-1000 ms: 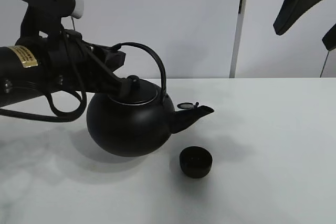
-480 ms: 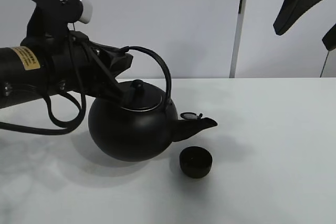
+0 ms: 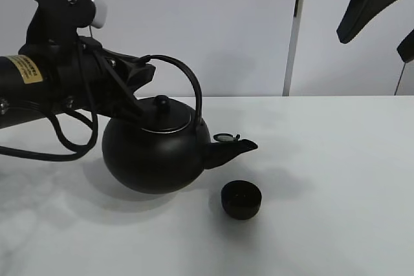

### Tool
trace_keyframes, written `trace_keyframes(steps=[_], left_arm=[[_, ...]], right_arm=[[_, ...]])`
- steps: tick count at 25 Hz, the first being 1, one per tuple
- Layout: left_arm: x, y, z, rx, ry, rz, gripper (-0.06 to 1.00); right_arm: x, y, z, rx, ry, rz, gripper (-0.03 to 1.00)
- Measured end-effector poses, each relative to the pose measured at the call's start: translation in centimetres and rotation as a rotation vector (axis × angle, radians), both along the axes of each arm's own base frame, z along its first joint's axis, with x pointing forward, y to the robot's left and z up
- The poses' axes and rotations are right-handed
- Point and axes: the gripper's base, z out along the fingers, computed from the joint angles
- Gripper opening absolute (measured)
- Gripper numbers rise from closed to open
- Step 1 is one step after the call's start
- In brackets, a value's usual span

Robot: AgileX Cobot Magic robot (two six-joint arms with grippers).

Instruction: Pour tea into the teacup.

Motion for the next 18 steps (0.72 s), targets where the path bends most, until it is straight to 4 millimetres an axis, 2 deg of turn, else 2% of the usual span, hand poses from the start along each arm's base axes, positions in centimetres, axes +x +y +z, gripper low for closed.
trace_keyframes(steps=[5,10,18], left_arm=[[0.0,0.8,-0.3,0.011,0.001,0.019,0.13],[-0.8,2.1,-1.3,0.026,0.022,0.04,0.13],[-1.1,2.3,-1.5,0.019,0.026,0.042,0.13]], right_arm=[[0.0,0.0,0.0,0.0,0.0,0.0,0.54],[0.0,0.0,0.0,0.0,0.0,0.0,0.54],[0.0,0.0,0.0,0.0,0.0,0.0,0.54]])
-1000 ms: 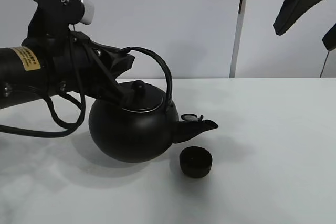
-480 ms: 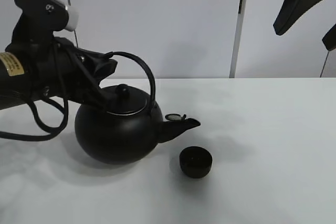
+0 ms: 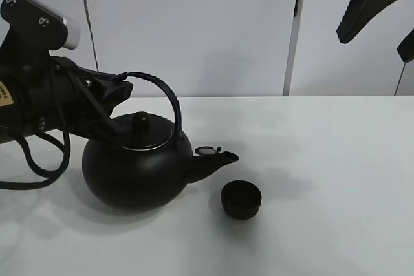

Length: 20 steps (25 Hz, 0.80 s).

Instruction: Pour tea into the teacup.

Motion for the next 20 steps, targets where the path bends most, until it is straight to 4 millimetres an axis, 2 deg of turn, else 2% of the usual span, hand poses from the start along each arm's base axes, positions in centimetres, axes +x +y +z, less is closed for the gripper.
trace_keyframes(steps=[10,20], left_arm=[[0.02,-0.01,0.13,-0.02,-0.005,0.005,0.13],[0.32,0.32,-0.06,-0.074,0.061,0.071,0.13]], right_arm=[[0.0,0.02,0.01,0.003,0.0,-0.001,0.54],[0.0,0.02,0.01,0.003,0.0,-0.001,0.54]])
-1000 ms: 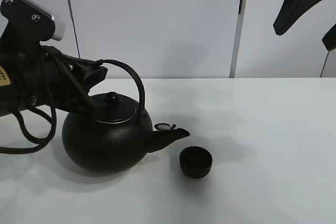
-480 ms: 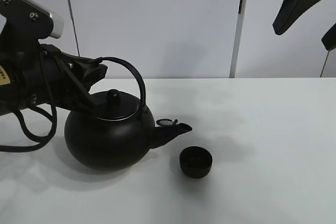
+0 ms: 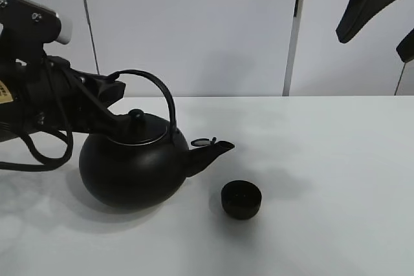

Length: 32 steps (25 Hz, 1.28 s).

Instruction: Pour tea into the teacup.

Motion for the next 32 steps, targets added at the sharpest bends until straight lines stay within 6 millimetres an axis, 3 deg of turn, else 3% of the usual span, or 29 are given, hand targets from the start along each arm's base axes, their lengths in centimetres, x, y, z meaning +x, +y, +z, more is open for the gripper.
trace_keyframes(steps=[12,32], left_arm=[[-0.1,0.1,-0.4,-0.062,0.087,0.029,0.13],[1.0,-1.3,1.1,0.075,-0.076,-0.084,0.13]], right_arm=[[0.1,0.0,0.0,0.001,-0.01,-0.003,0.54],[0.2,0.0,0.1,0.002,-0.027,-0.007,0.54]])
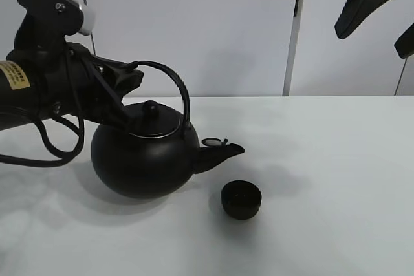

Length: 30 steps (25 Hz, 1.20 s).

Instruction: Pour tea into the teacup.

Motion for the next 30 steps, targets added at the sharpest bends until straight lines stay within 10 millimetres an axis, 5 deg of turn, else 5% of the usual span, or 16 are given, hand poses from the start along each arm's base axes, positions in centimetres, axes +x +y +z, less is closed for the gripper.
trace_keyframes(steps=[30], left_arm=[[-0.09,-0.13,-0.03,0.123,-0.075,-0.044,0.12]], right_arm=[[0.0,0.01,0.0,0.001,0.0,0.0,0.54]])
